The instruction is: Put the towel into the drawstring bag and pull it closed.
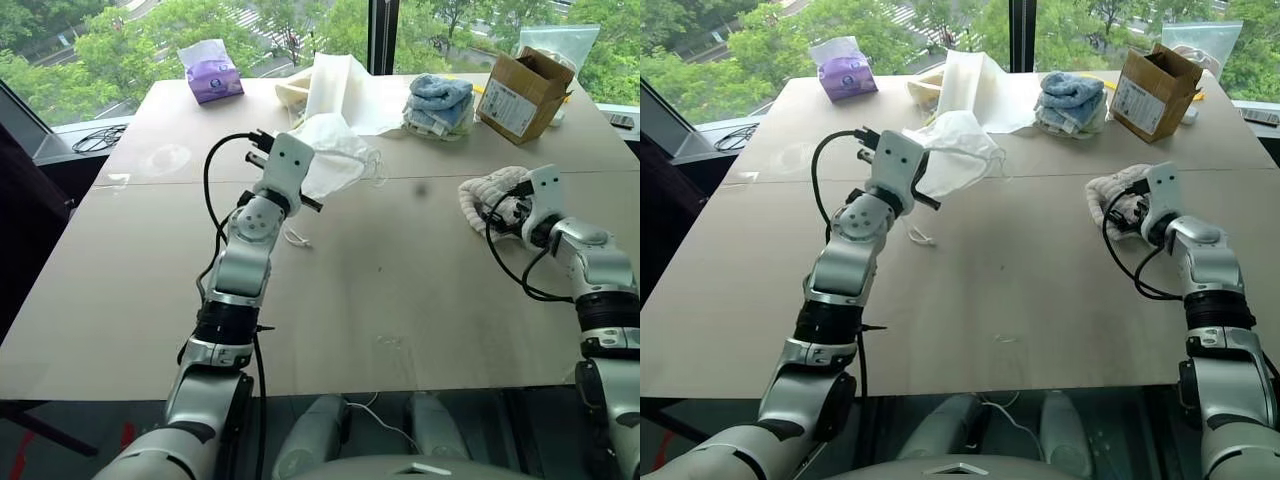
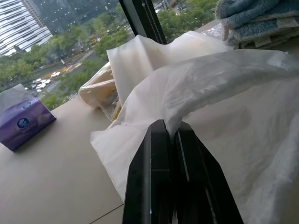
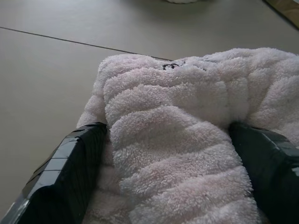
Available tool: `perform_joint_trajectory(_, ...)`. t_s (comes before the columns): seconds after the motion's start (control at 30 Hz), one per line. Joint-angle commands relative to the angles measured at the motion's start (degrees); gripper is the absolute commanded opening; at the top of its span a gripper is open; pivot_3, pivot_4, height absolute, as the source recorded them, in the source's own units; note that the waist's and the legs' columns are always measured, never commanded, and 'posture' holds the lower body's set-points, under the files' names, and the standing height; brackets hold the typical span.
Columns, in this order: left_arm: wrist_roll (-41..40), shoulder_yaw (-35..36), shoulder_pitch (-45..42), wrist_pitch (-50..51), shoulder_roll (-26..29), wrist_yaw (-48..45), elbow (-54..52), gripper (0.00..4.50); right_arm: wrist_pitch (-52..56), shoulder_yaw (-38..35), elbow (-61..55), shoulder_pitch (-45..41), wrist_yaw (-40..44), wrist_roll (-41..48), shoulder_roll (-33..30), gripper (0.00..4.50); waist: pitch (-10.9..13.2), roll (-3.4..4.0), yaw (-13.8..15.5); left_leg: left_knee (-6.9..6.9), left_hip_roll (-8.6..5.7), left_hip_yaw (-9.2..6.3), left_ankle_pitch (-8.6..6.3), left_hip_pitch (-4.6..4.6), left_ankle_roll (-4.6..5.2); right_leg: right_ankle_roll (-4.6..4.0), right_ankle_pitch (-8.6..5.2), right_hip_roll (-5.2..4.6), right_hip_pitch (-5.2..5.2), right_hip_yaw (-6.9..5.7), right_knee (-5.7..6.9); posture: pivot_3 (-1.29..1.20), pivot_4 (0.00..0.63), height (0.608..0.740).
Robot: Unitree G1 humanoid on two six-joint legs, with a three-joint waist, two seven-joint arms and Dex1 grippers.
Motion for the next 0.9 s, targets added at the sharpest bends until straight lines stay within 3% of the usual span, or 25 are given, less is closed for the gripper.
perform_joint_trajectory(0.03,-0.4,0.8,-0.1,-0.2,0.6,0.3,-3.4,0.05,4.5,0.5,-5.7,0.3,3.7,2.5,0.0,4.50,0.0,0.00,-0.1,0.03,0.00,0.00,0.00,0.00,0.00,0.00,0.00,0.00,-0.01,0.00,0.04,0.00,0.150,0.740)
perform_joint_trajectory(0.2,-0.4,0.5,0.1,-0.4,0.4,0.5,-3.2,0.05,9.5,3.8,-10.6,1.7,5.9,2.0,-0.1,4.50,0.0,0.00,-0.4,0.11,0.00,0.01,0.00,0.00,0.00,-0.01,0.01,0.00,-0.01,0.01,0.10,0.00,0.150,0.740)
perform_joint_trajectory(0.67,0.0,0.1,0.9,-0.9,0.7,0.3,-3.2,0.05,-2.9,14.3,-1.6,0.3,-4.1,-18.0,-4.3,4.50,0.0,-0.02,-0.7,0.27,0.00,0.04,0.01,0.07,-0.01,0.02,0.10,0.02,0.10,0.01,0.12,0.00,0.150,0.740)
perform_joint_trajectory(0.77,0.0,0.0,0.8,-1.0,0.8,0.2,-3.1,0.00,-4.4,14.0,0.3,-0.3,-7.2,-19.7,-4.6,3.68,0.0,-0.02,0.0,0.30,-0.01,0.01,0.06,0.08,-0.07,0.05,0.33,0.06,0.11,0.01,0.09,0.00,0.150,0.740)
perform_joint_trajectory(0.9,-0.1,0.0,0.4,-1.0,0.9,0.1,-2.9,0.00,-5.8,13.2,1.3,-0.7,-10.4,-21.4,-4.6,1.73,0.0,-0.02,1.3,0.33,-0.01,-0.05,0.20,0.10,-0.23,0.05,0.53,0.10,0.11,-0.02,0.09,0.00,0.150,0.740)
